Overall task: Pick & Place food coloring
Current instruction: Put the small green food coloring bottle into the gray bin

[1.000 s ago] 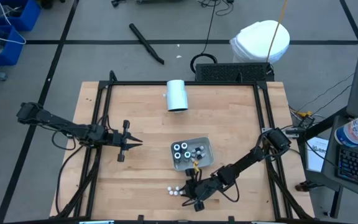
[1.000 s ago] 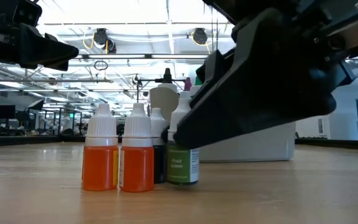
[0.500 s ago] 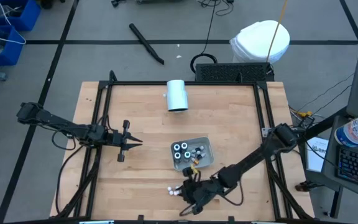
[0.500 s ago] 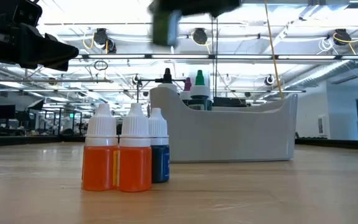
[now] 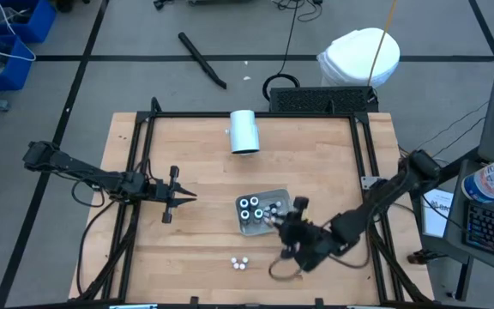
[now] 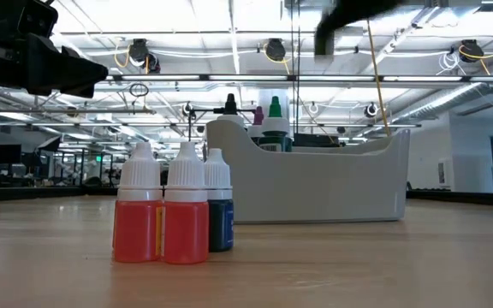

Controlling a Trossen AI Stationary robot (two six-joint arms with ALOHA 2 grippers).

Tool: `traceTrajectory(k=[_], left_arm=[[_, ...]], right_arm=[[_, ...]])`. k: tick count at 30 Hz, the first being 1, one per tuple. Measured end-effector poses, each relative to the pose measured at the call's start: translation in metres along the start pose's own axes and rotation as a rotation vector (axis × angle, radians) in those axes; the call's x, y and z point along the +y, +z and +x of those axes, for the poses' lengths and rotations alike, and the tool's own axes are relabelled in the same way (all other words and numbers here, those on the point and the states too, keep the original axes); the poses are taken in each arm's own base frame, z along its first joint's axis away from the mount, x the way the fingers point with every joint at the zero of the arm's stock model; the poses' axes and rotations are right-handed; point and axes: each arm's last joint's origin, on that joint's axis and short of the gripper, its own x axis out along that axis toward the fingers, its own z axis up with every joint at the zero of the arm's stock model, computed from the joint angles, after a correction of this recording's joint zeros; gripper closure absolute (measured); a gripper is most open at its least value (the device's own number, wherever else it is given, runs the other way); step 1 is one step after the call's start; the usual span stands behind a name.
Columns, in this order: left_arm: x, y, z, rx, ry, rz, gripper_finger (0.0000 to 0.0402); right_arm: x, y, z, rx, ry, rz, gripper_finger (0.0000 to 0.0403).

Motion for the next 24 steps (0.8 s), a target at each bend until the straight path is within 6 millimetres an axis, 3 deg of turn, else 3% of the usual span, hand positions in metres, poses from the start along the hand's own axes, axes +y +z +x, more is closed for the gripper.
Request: traceTrajectory(k=[3,9,15,24], left_arm=[[0.0,0.0,0.0,0.0,0.0,0.0,0.035],[0.0,0.0,0.0,0.0,0.008,0.0,0.035],[0.0,0.0,0.0,0.0,0.007,0.006,0.035],[0.0,0.0,0.0,0.0,0.008,0.005,0.035]], right_arm=[[-0.009,-0.026,0.023,0.037,0.001,0.058,0.0344],[-0.031,-0.055,0.064,0.076,0.062,0.139,0.0344],[-0.043,-0.061,0.077,0.111,0.069,0.165,0.0344],[-0.035,-0.061,0.087,0.081,0.097,0.212,0.0344]])
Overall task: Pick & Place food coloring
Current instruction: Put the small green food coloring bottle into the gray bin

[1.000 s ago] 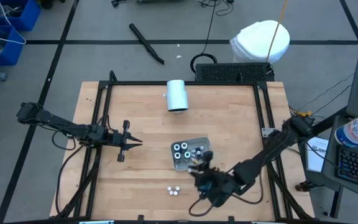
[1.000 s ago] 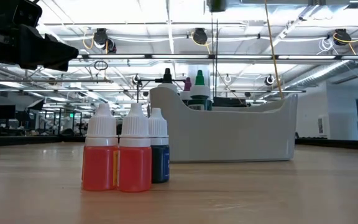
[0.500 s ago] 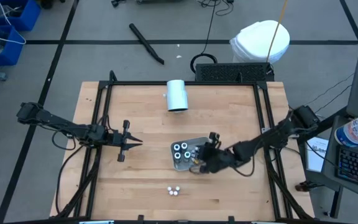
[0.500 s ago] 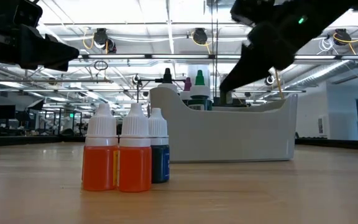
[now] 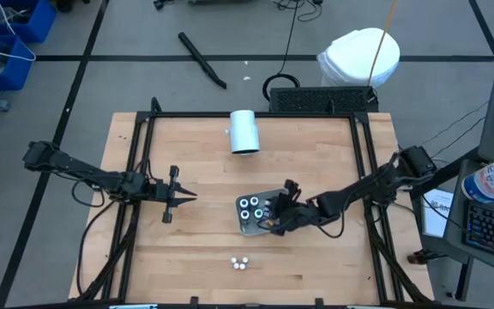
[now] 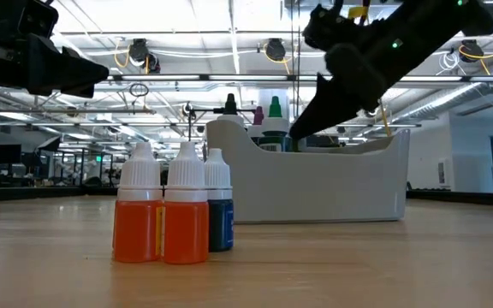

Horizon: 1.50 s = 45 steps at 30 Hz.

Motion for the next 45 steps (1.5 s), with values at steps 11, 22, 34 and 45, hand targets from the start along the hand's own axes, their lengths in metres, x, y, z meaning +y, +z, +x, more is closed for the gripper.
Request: traceTrajectory(k=[11,22,34,45], left_arm=[[0.0,0.0,0.0,-0.001,0.0,-0.002,0.035],[0.0,0.0,0.0,0.0,0.0,0.0,0.035],[0.0,0.0,0.0,0.0,0.0,-0.001,0.035],[0.0,0.0,0.0,0.0,0.0,-0.007,0.035]], right_arm=[[0.003,-0.012,0.01,0.053,-0.02,-0.015,0.0344],[0.002,-0.015,0.01,0.082,-0.033,0.022,0.0344],[0.002,-0.015,0.01,0.082,-0.035,0.057,0.0344],[-0.004,-0.029,0.012,0.09,-0.056,0.132,0.0344]])
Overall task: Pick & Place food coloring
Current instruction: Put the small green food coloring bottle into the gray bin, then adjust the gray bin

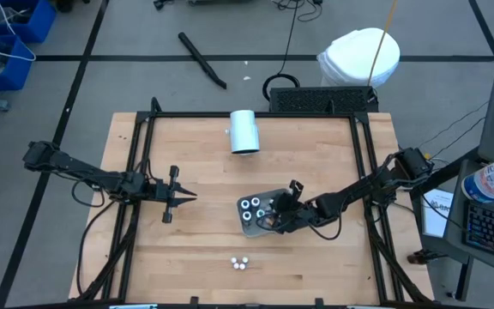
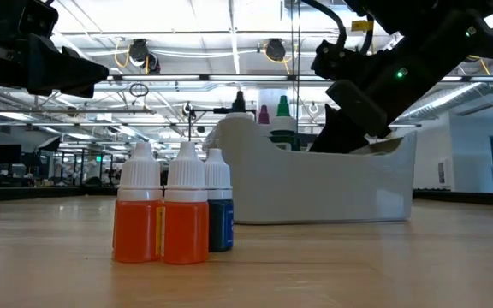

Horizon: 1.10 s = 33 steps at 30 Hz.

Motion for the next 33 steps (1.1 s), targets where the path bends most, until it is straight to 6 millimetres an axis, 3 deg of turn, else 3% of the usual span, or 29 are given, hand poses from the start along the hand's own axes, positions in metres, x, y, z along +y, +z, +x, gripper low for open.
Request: traceTrajectory(k=[7,16,22,33], left_arm=[[0.0,0.0,0.0,0.0,0.0,-0.002,0.035],[0.0,0.0,0.0,0.001,0.0,-0.002,0.035],[0.0,0.0,0.0,-0.004,0.0,-0.003,0.035],[-0.015,0.001,0.004,0.01,-0.249,-0.034,0.0362]], right_arm=[[0.003,0.003,0.001,-0.037,0.036,-0.028,0.0334],[0.004,0.006,0.001,-0.063,0.047,-0.022,0.0279],[0.003,0.01,-0.004,-0.077,0.05,-0.044,0.0275],[-0.001,0.031,-0.055,-0.227,0.017,-0.143,0.0316]])
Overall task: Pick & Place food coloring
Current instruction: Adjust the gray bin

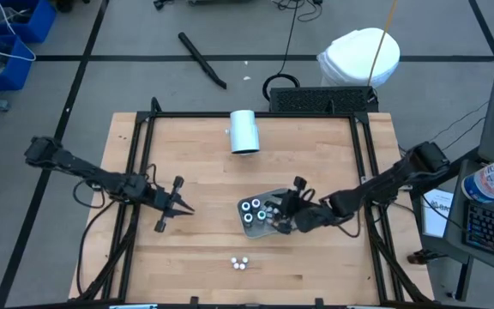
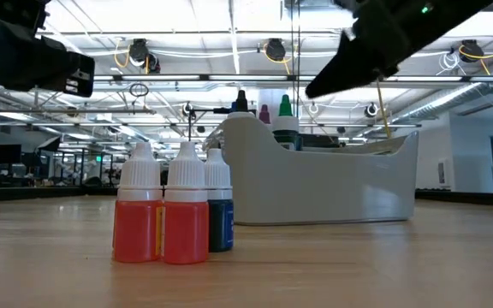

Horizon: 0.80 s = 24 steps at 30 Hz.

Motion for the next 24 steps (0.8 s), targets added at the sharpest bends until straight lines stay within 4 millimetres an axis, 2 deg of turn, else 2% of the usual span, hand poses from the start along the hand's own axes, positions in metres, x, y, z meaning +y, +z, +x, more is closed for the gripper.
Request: traceTrajectory(k=[3,8,18,24], left_arm=[[-0.004,-0.001,0.008,0.042,-0.007,-0.008,0.0393],[-0.009,0.004,0.034,0.079,-0.041,-0.013,0.0398],[-0.022,0.006,0.123,0.213,-0.112,0.057,0.0396],[-0.009,0.001,0.146,0.287,-0.023,0.009,0.0396]], right_arm=[[0.001,0.0,-0.013,-0.014,-0.031,-0.039,0.0345],[-0.001,-0.006,-0.028,0.007,-0.114,-0.115,0.0397],[-0.02,-0.021,-0.027,0.121,-0.259,-0.087,0.0401],[-0.029,-0.033,-0.032,0.217,-0.298,0.012,0.0402]])
